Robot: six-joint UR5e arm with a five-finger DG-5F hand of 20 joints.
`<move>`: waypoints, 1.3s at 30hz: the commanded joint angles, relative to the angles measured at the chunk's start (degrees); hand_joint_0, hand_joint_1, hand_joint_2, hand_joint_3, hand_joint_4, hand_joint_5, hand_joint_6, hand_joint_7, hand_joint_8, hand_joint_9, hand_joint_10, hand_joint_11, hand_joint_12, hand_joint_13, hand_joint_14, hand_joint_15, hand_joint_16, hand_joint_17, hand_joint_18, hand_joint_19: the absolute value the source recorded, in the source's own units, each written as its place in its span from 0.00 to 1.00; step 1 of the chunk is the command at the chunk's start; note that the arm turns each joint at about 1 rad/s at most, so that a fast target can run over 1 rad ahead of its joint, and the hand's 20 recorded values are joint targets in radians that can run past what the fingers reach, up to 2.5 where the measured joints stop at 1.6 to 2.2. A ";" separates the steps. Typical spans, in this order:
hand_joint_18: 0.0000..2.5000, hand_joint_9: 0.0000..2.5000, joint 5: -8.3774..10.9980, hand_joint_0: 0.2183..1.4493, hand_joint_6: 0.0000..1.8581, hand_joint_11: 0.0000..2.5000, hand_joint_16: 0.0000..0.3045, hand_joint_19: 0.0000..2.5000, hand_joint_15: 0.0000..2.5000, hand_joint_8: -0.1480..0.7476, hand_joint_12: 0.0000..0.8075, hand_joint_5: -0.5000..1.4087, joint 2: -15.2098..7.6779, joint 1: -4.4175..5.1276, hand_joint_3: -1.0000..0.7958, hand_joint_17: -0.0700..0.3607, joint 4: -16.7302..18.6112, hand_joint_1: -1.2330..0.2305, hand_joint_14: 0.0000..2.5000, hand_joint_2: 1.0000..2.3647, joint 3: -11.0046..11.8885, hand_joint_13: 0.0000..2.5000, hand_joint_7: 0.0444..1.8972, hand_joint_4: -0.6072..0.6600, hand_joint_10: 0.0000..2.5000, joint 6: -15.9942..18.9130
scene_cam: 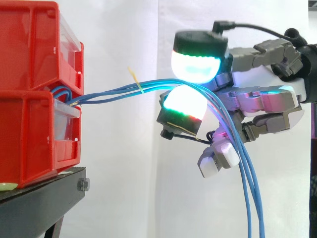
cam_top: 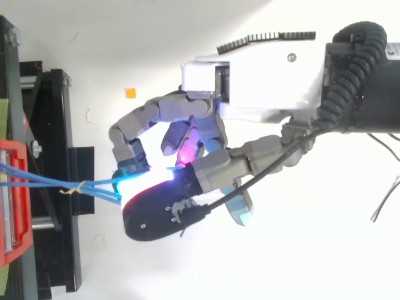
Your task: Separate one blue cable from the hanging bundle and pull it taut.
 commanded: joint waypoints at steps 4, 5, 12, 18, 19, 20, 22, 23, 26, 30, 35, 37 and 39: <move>0.24 0.77 0.00 0.32 0.27 0.07 0.20 0.18 0.13 0.29 0.33 0.34 0.00 0.05 0.51 0.47 0.00 0.38 0.00 0.01 0.00 0.46 0.69 0.54 0.00 0.00; 0.24 0.77 0.00 0.32 0.27 0.06 0.20 0.18 0.13 0.29 0.33 0.34 0.00 0.05 0.51 0.47 0.00 0.36 0.00 0.01 0.00 0.46 0.69 0.54 0.00 0.00; 0.22 0.74 0.00 0.33 0.27 0.10 0.16 0.20 0.15 0.28 0.30 0.33 0.00 -0.03 0.46 0.42 0.00 0.19 0.01 0.01 0.00 0.44 0.71 0.52 0.01 0.00; 0.21 0.71 -0.18 0.32 0.28 0.11 0.16 0.21 0.15 0.30 0.30 0.33 0.09 -0.03 0.34 0.41 -0.26 0.12 0.01 0.01 0.00 0.42 0.72 0.52 0.00 0.09; 0.21 0.71 -0.18 0.30 0.28 0.11 0.16 0.21 0.15 0.31 0.30 0.33 0.00 0.05 0.31 0.41 -0.26 0.11 0.01 0.00 0.00 0.42 0.72 0.52 0.01 0.09; 0.21 0.71 -0.18 0.28 0.28 0.11 0.16 0.21 0.15 0.31 0.31 0.33 0.00 -0.03 0.28 0.42 -0.26 0.11 0.01 0.00 0.09 0.42 0.72 0.52 0.00 0.09; 0.21 0.71 -0.18 0.26 0.28 0.10 0.17 0.21 0.15 0.32 0.31 0.33 0.00 0.05 0.28 0.43 -0.26 0.11 0.01 0.00 0.00 0.42 0.72 0.53 0.00 0.09; 0.21 0.71 -0.18 0.25 0.28 0.10 0.17 0.21 0.15 0.32 0.32 0.33 0.00 -0.03 0.28 0.43 -0.26 0.12 0.01 0.00 0.00 0.42 0.72 0.53 0.00 0.09; 0.22 0.71 -0.18 0.22 0.27 0.10 0.18 0.20 0.14 0.32 0.32 0.33 0.00 -0.03 0.28 0.44 -0.26 0.17 0.01 0.00 0.00 0.42 0.72 0.53 0.00 0.09; 0.22 0.71 -0.18 0.21 0.27 0.09 0.18 0.20 0.14 0.32 0.33 0.33 0.00 -0.03 0.28 0.45 0.00 0.23 0.01 0.00 0.00 0.42 0.72 0.54 0.00 0.09; 0.21 0.74 0.00 0.22 0.27 0.09 0.18 0.20 0.14 0.28 0.30 0.34 0.00 -0.03 0.28 0.44 0.00 0.51 0.01 0.00 0.00 0.44 0.69 0.52 0.00 0.09; 0.21 0.75 0.00 0.23 0.27 0.09 0.17 0.20 0.14 0.29 0.30 0.34 0.00 -0.03 0.28 0.44 0.00 0.52 0.01 0.00 0.00 0.44 0.70 0.52 0.00 0.00; 0.21 0.75 0.00 0.25 0.27 0.09 0.17 0.21 0.14 0.28 0.29 0.34 0.00 -0.03 0.28 0.43 0.00 0.51 0.01 0.00 0.00 0.44 0.70 0.51 0.00 0.00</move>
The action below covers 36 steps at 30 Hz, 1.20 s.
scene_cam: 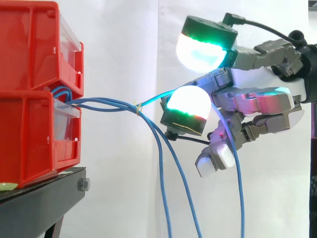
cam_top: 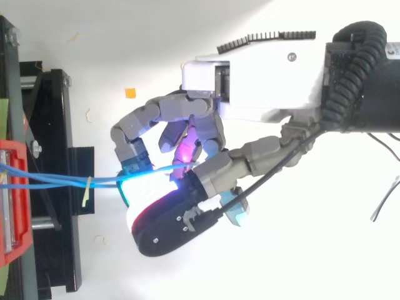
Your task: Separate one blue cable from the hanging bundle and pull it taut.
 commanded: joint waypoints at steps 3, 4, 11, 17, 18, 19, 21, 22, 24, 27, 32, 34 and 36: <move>0.20 0.74 0.11 0.30 0.27 0.10 0.16 0.21 0.15 0.27 0.28 0.33 -0.01 0.00 0.28 0.41 0.00 0.42 0.01 0.00 0.00 0.44 0.70 0.51 0.00 -0.04; 0.20 0.74 0.11 0.31 0.27 0.10 0.15 0.21 0.15 0.27 0.28 0.33 -0.01 0.00 0.28 0.41 -0.08 0.40 0.01 0.00 0.00 0.44 0.70 0.50 0.00 -0.04; 0.21 0.75 0.20 0.39 0.27 0.10 0.15 0.21 0.15 0.25 0.28 0.33 -0.01 0.00 0.32 0.40 -0.08 0.33 0.01 0.00 0.00 0.44 0.69 0.52 0.00 -0.04; 0.22 0.75 0.20 0.40 0.27 0.10 0.15 0.21 0.15 0.24 0.28 0.33 -0.01 0.09 0.41 0.40 0.00 0.32 0.01 0.01 0.00 0.44 0.68 0.53 0.00 -0.04; 0.22 0.75 0.20 0.40 0.27 0.10 0.15 0.21 0.15 0.24 0.28 0.33 -0.01 0.00 0.42 0.40 0.00 0.32 0.01 0.01 0.00 0.44 0.68 0.52 0.01 -0.04; 0.22 0.75 0.20 0.40 0.27 0.11 0.15 0.21 0.15 0.24 0.28 0.33 -0.01 0.09 0.43 0.40 0.00 0.31 0.01 0.01 0.00 0.44 0.68 0.52 0.00 -0.04; 0.22 0.75 0.20 0.40 0.27 0.10 0.15 0.21 0.15 0.24 0.28 0.34 -0.01 0.09 0.45 0.40 0.00 0.31 0.01 0.01 0.00 0.44 0.68 0.51 0.01 -0.04; 0.22 0.75 0.20 0.39 0.27 0.10 0.15 0.21 0.15 0.25 0.28 0.34 -0.01 0.09 0.45 0.40 0.00 0.31 0.01 0.01 0.00 0.44 0.67 0.51 0.00 -0.13; 0.22 0.75 0.29 0.39 0.27 0.10 0.15 0.21 0.15 0.25 0.28 0.34 -0.01 0.17 0.46 0.40 0.00 0.30 0.01 0.01 0.00 0.44 0.68 0.50 0.00 -0.48; 0.24 0.75 0.02 0.39 0.27 0.10 0.15 0.21 0.15 0.25 0.28 0.34 -0.01 0.53 0.47 0.39 0.00 0.30 0.01 0.01 0.00 0.45 0.68 0.48 0.00 -4.08; 0.25 0.74 0.20 0.39 0.27 0.10 0.14 0.21 0.15 0.25 0.27 0.33 -0.01 0.79 0.46 0.39 0.79 0.30 0.01 0.01 0.35 0.45 0.67 0.48 0.00 -23.42; 0.25 0.74 0.20 0.39 0.27 0.10 0.14 0.21 0.15 0.25 0.26 0.33 -0.01 0.96 0.46 0.39 1.85 0.30 0.01 0.01 0.35 0.45 0.67 0.49 0.00 -35.72; 0.25 0.74 0.37 0.39 0.27 0.09 0.14 0.21 0.15 0.25 0.26 0.33 -0.01 0.96 0.46 0.38 2.90 0.30 0.01 0.01 0.35 0.45 0.67 0.49 0.00 -43.72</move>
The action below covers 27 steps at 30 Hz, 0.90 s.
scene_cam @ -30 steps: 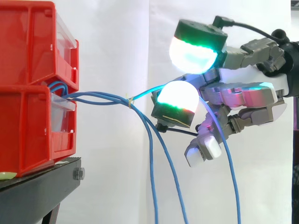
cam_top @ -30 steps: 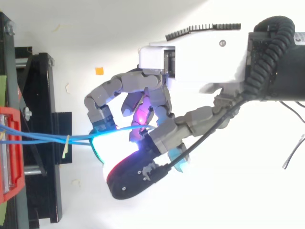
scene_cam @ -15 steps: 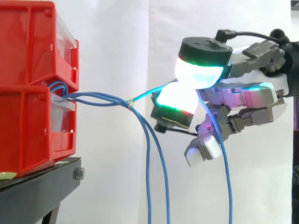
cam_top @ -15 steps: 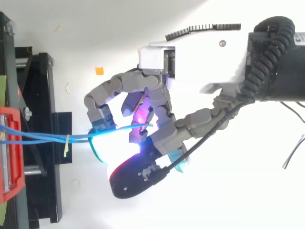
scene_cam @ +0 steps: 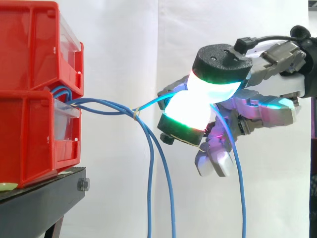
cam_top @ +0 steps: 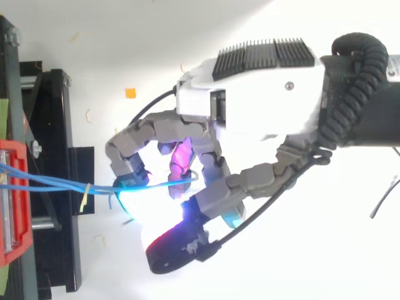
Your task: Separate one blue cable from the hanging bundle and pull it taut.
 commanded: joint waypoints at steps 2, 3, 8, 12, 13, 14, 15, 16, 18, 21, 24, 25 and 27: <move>0.25 0.74 0.70 0.39 0.27 0.10 0.14 0.21 0.15 0.25 0.26 0.33 -0.01 0.28 0.46 0.38 2.74 0.30 0.01 0.01 0.06 0.45 0.67 0.49 0.00 -39.04; 0.26 0.74 1.05 0.39 0.27 0.10 0.14 0.21 0.15 0.25 0.26 0.33 -0.01 0.28 0.46 0.38 3.97 0.30 0.01 0.01 0.06 0.45 0.66 0.49 0.00 -45.54; 0.25 0.73 0.88 0.39 0.27 0.10 0.14 0.21 0.15 0.26 0.26 0.33 0.08 0.37 0.46 0.38 6.87 0.30 0.01 0.01 0.06 0.45 0.66 0.49 0.00 -58.90; 0.25 0.74 0.79 0.39 0.27 0.10 0.14 0.21 0.15 0.25 0.26 0.33 -0.01 0.45 0.46 0.38 8.54 0.30 0.01 0.01 0.06 0.44 0.66 0.49 0.00 -70.77; 0.25 0.74 0.70 0.39 0.27 0.10 0.14 0.21 0.15 0.25 0.26 0.33 -0.01 0.54 0.46 0.38 8.89 0.30 0.01 0.01 0.06 0.44 0.66 0.49 0.00 -75.78; 0.25 0.74 0.70 0.39 0.27 0.10 0.14 0.21 0.14 0.26 0.27 0.33 -0.01 0.63 0.46 0.38 8.98 0.30 0.01 0.01 0.06 0.44 0.66 0.49 0.00 -77.97; 0.25 0.74 0.62 0.39 0.27 0.10 0.14 0.21 0.15 0.26 0.26 0.33 -0.01 0.81 0.46 0.38 9.16 0.30 0.01 0.01 -0.03 0.44 0.66 0.49 0.00 -83.25; 0.25 0.74 0.62 0.39 0.27 0.10 0.14 0.21 0.14 0.25 0.26 0.33 -0.01 0.89 0.46 0.38 9.24 0.30 0.01 0.01 -0.03 0.44 0.66 0.50 0.00 -87.29; 0.25 0.74 0.70 0.39 0.27 0.10 0.14 0.21 0.14 0.25 0.27 0.33 -0.01 0.98 0.46 0.38 9.33 0.30 0.01 0.01 -0.03 0.44 0.66 0.50 0.00 -93.53; 0.25 0.74 0.70 0.39 0.27 0.10 0.14 0.21 0.15 0.25 0.27 0.33 -0.01 1.07 0.46 0.38 9.51 0.30 0.01 0.01 -0.03 0.44 0.66 0.49 0.00 -96.52; 0.25 0.73 0.70 0.39 0.27 0.10 0.14 0.21 0.14 0.25 0.27 0.33 -0.01 1.16 0.46 0.38 10.30 0.30 0.01 0.01 -0.12 0.44 0.66 0.49 0.00 -102.76; 0.25 0.73 0.70 0.39 0.27 0.10 0.14 0.21 0.15 0.25 0.26 0.33 -0.01 1.16 0.46 0.38 10.30 0.30 0.01 0.01 -0.12 0.44 0.66 0.49 0.00 -103.55; 0.25 0.73 0.53 0.39 0.27 0.10 0.14 0.21 0.15 0.25 0.27 0.33 -0.01 1.16 0.45 0.38 10.39 0.30 0.01 0.01 -0.12 0.44 0.66 0.50 0.00 -104.52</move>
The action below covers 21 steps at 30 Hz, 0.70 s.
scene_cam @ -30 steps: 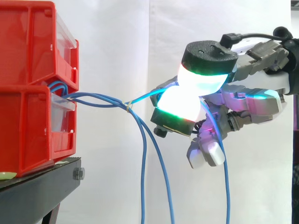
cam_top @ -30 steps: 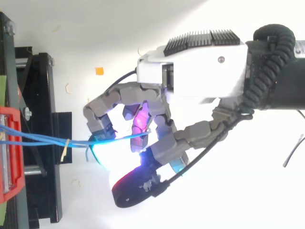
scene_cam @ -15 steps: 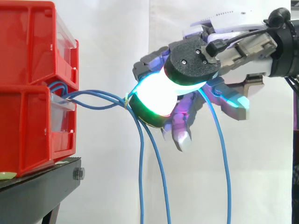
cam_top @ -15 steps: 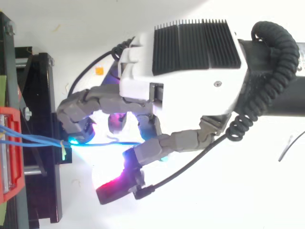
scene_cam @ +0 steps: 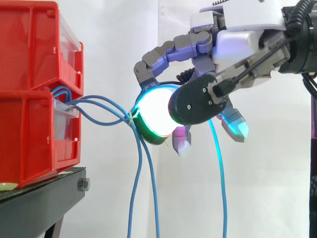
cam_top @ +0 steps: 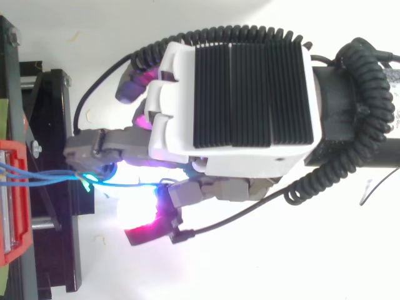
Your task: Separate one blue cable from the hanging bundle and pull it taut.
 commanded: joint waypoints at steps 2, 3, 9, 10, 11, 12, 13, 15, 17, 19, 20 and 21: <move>0.25 0.74 -0.59 0.39 0.27 0.10 0.14 0.21 0.15 0.25 0.26 0.33 0.00 0.06 0.45 0.38 0.30 0.31 0.01 0.01 -0.03 0.44 0.66 0.49 0.00 -64.07; 0.25 0.73 -0.85 0.39 0.27 0.10 0.14 0.21 0.15 0.25 0.27 0.33 0.00 0.06 0.46 0.38 0.30 0.31 0.01 0.01 -0.03 0.44 0.66 0.50 0.00 -64.42; 0.25 0.73 -4.99 0.39 0.27 0.11 0.14 0.21 0.15 0.25 0.27 0.33 0.00 -0.55 0.45 0.38 0.21 0.31 0.01 0.01 -1.26 0.44 0.66 0.50 0.01 -68.02; 0.25 0.73 -5.34 0.39 0.27 0.10 0.14 0.21 0.15 0.25 0.26 0.33 0.08 -0.64 0.45 0.38 0.38 0.31 0.01 0.01 -1.96 0.44 0.66 0.50 0.00 -67.23; 0.25 0.73 -5.25 0.39 0.27 0.10 0.14 0.21 0.15 0.25 0.27 0.33 0.08 -0.73 0.45 0.38 0.65 0.31 0.01 0.01 -2.14 0.44 0.66 0.50 0.00 -66.18; 0.25 0.73 -5.25 0.39 0.27 0.10 0.14 0.21 0.14 0.25 0.26 0.33 0.08 -0.73 0.45 0.38 0.74 0.31 0.01 0.01 -2.14 0.44 0.66 0.50 0.00 -65.39; 0.25 0.73 -5.16 0.39 0.27 0.10 0.14 0.21 0.15 0.25 0.27 0.33 0.00 -0.82 0.45 0.38 0.74 0.31 0.01 0.01 -2.14 0.44 0.66 0.50 0.00 -64.07; 0.25 0.73 -5.16 0.39 0.27 0.10 0.14 0.21 0.15 0.25 0.26 0.33 0.00 -1.08 0.45 0.38 0.74 0.31 0.01 0.01 -2.14 0.44 0.66 0.50 0.00 -57.74; 0.25 0.73 -5.16 0.39 0.27 0.10 0.14 0.21 0.15 0.25 0.26 0.33 0.00 -1.26 0.45 0.38 0.74 0.31 0.01 0.01 -2.14 0.44 0.66 0.50 0.00 -53.61; 0.25 0.73 -5.16 0.39 0.27 0.10 0.14 0.21 0.15 0.26 0.26 0.33 0.00 -1.34 0.45 0.38 0.74 0.31 0.01 0.01 -2.14 0.44 0.66 0.50 0.00 -45.79; 0.25 0.73 -5.16 0.39 0.27 0.10 0.14 0.21 0.15 0.25 0.26 0.33 0.00 -1.34 0.45 0.38 0.74 0.31 0.01 0.01 -2.14 0.44 0.66 0.50 0.00 -44.56; 0.25 0.73 -5.25 0.39 0.27 0.10 0.14 0.21 0.15 0.25 0.26 0.33 0.00 -1.34 0.45 0.38 0.74 0.31 0.01 0.01 -2.14 0.44 0.66 0.50 0.00 -43.77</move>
